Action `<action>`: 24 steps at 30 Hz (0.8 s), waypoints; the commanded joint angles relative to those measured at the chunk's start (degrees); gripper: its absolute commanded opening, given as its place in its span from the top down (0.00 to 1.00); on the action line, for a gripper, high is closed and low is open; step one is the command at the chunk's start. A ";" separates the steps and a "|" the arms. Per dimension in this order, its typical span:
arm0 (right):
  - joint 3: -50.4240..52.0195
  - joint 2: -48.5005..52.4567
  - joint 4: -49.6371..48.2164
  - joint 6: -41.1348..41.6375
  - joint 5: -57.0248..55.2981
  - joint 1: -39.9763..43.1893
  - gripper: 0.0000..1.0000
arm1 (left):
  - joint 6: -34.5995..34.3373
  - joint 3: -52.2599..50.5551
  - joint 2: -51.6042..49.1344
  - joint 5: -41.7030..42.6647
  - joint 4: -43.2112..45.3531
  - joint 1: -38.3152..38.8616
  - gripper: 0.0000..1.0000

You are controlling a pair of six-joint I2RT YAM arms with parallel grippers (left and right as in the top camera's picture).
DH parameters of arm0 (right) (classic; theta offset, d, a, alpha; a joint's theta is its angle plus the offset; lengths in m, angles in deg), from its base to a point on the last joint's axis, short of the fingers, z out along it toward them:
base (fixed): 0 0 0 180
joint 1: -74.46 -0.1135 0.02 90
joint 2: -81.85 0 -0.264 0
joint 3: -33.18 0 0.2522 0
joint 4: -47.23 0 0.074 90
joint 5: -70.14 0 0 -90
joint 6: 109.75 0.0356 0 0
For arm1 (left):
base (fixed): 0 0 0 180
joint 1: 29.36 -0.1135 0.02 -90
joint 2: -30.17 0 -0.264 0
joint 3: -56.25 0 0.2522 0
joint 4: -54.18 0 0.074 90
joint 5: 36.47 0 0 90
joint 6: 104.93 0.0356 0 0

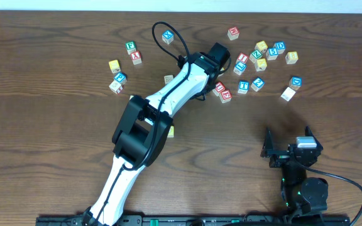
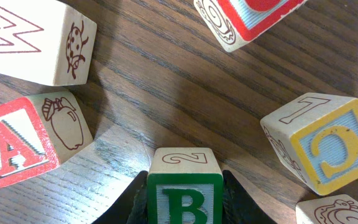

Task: Spell out ROBOT
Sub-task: 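Lift the green B block and carry it toward the R and O blocks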

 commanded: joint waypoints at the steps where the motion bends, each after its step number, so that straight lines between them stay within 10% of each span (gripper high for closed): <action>1: 0.07 -0.04 0.22 0.57 0.13 0.46 0.01 | 0.20 -0.57 -1.05 -0.52 -0.37 0.07 0.87; 24: 0.07 -0.04 0.20 0.57 0.13 0.46 0.01 | 28.22 -0.46 12.07 8.35 -18.16 0.59 0.92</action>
